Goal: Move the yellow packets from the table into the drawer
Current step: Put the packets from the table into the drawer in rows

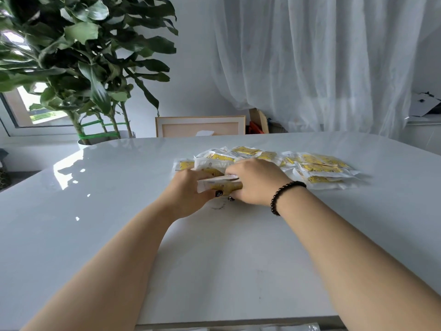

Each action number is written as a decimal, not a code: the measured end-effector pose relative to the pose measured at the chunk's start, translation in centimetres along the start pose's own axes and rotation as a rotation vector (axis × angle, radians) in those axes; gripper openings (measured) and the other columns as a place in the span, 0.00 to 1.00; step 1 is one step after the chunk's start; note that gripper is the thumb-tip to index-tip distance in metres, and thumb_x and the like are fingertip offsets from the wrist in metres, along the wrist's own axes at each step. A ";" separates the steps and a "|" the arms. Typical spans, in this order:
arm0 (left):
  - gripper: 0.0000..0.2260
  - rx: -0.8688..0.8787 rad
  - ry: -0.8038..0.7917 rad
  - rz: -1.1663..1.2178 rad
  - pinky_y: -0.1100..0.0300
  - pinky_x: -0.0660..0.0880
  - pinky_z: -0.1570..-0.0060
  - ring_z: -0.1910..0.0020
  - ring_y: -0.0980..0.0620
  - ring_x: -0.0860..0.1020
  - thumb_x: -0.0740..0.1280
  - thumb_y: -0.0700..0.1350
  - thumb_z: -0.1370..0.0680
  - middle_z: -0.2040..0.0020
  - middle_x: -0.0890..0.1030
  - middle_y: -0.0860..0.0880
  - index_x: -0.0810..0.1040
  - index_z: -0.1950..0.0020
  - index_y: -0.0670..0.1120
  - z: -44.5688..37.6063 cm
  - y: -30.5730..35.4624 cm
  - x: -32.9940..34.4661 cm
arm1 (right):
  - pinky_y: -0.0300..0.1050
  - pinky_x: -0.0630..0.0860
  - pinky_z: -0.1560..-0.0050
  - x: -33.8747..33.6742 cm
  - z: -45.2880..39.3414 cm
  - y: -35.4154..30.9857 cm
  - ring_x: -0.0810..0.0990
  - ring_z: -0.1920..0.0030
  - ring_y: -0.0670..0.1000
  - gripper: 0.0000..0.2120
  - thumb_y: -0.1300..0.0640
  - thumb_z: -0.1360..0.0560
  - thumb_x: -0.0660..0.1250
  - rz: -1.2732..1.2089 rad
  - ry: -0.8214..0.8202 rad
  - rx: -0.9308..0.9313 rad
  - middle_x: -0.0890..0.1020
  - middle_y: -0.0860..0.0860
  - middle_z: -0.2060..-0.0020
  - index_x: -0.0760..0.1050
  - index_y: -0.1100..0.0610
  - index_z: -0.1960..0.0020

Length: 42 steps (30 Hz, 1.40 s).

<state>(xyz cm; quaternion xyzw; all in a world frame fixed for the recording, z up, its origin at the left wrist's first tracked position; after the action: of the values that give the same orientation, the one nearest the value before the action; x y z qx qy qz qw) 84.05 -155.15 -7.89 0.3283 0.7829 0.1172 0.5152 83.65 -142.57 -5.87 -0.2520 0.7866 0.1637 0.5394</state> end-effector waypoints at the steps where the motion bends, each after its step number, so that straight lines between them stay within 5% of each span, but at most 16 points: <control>1: 0.15 -0.015 -0.003 -0.004 0.65 0.71 0.50 0.50 0.51 0.76 0.74 0.44 0.28 0.49 0.78 0.52 0.81 0.42 0.50 0.0 -0.2 0.0 | 0.45 0.71 0.61 0.4 -0.1 -0.6 0.77 0.53 0.56 0.07 0.56 0.29 0.67 0.064 -0.025 -0.014 0.78 0.51 0.55 0.73 0.50 0.52; 3: 0.13 -0.038 -0.001 -0.019 0.72 0.69 0.58 0.54 0.51 0.76 0.72 0.40 0.28 0.53 0.79 0.53 0.82 0.44 0.49 0.1 -0.4 -0.1 | 0.44 0.67 0.63 0.4 -0.1 -1.0 0.75 0.55 0.57 0.07 0.59 0.28 0.65 0.099 -0.024 -0.011 0.76 0.52 0.57 0.72 0.52 0.50; 6: 0.10 -0.069 0.050 -0.016 0.63 0.71 0.63 0.59 0.47 0.76 0.67 0.36 0.29 0.61 0.79 0.52 0.81 0.53 0.49 0.0 -0.9 -0.7 | 0.44 0.65 0.66 -0.2 -0.1 0.1 0.72 0.60 0.56 0.06 0.55 0.28 0.66 0.027 -0.004 0.051 0.72 0.49 0.65 0.69 0.52 0.58; 11: 0.08 -0.211 0.261 0.110 0.63 0.72 0.59 0.62 0.50 0.76 0.71 0.38 0.28 0.62 0.81 0.53 0.85 0.53 0.50 0.0 -2.6 -2.5 | 0.42 0.62 0.70 -0.3 -0.1 0.4 0.72 0.62 0.55 0.14 0.51 0.26 0.66 0.076 -0.001 0.088 0.70 0.48 0.67 0.63 0.52 0.64; 14: 0.08 -0.275 0.349 0.211 0.61 0.75 0.52 0.57 0.51 0.79 0.71 0.38 0.27 0.59 0.81 0.54 0.85 0.53 0.50 0.3 -3.4 -3.3 | 0.43 0.65 0.62 0.9 -0.5 -0.8 0.73 0.58 0.56 0.04 0.54 0.24 0.64 0.154 -0.025 0.036 0.74 0.51 0.61 0.70 0.53 0.54; 16: 0.09 -0.328 0.406 0.292 0.59 0.77 0.49 0.55 0.50 0.80 0.71 0.38 0.27 0.57 0.81 0.53 0.85 0.53 0.51 0.7 -3.9 -3.7 | 0.44 0.66 0.61 1.6 -0.6 -1.5 0.78 0.54 0.57 0.07 0.54 0.24 0.64 0.214 -0.034 0.006 0.79 0.53 0.55 0.72 0.53 0.47; 21: 0.09 -0.427 0.503 0.388 0.59 0.76 0.48 0.53 0.51 0.80 0.71 0.40 0.28 0.50 0.83 0.49 0.85 0.51 0.51 2.6 -4.0 -4.0 | 0.45 0.70 0.59 1.5 0.0 -1.9 0.79 0.52 0.58 0.03 0.57 0.25 0.64 0.195 -0.077 -0.021 0.80 0.53 0.54 0.70 0.52 0.52; 28: 0.11 -0.470 0.445 0.451 0.60 0.76 0.61 0.56 0.48 0.79 0.70 0.37 0.27 0.50 0.81 0.51 0.84 0.53 0.53 5.5 -1.5 -7.9 | 0.45 0.68 0.59 -0.3 4.3 -3.7 0.77 0.48 0.58 0.08 0.51 0.24 0.63 0.129 -0.224 -0.029 0.80 0.55 0.50 0.72 0.52 0.47; 35: 0.10 -0.360 0.218 0.300 0.63 0.71 0.68 0.62 0.53 0.75 0.71 0.39 0.27 0.58 0.79 0.55 0.83 0.59 0.55 11.0 5.0 -11.7 | 0.47 0.74 0.54 -3.7 12.5 -6.8 0.78 0.49 0.58 0.10 0.49 0.25 0.63 0.116 -0.343 -0.043 0.80 0.55 0.49 0.73 0.50 0.46; 42: 0.12 -0.340 0.083 0.296 0.58 0.76 0.54 0.58 0.50 0.77 0.74 0.39 0.29 0.58 0.80 0.56 0.82 0.64 0.57 18.5 7.8 -10.2 | 0.45 0.69 0.61 -6.9 19.4 -8.7 0.77 0.54 0.57 0.10 0.49 0.24 0.63 0.099 -0.329 -0.054 0.80 0.54 0.54 0.73 0.52 0.46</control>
<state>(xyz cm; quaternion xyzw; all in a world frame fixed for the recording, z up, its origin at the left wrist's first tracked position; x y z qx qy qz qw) 106.09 -158.53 -4.56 0.3429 0.7156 0.3353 0.5079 105.52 -137.86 -6.41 -0.1971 0.6943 0.2503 0.6453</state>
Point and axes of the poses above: each hand's wrist, its own z-axis away from the middle knuckle, its own x-axis out of the palm, y = z × x, the point moved 8 cm from there along -z, towards the middle knuckle
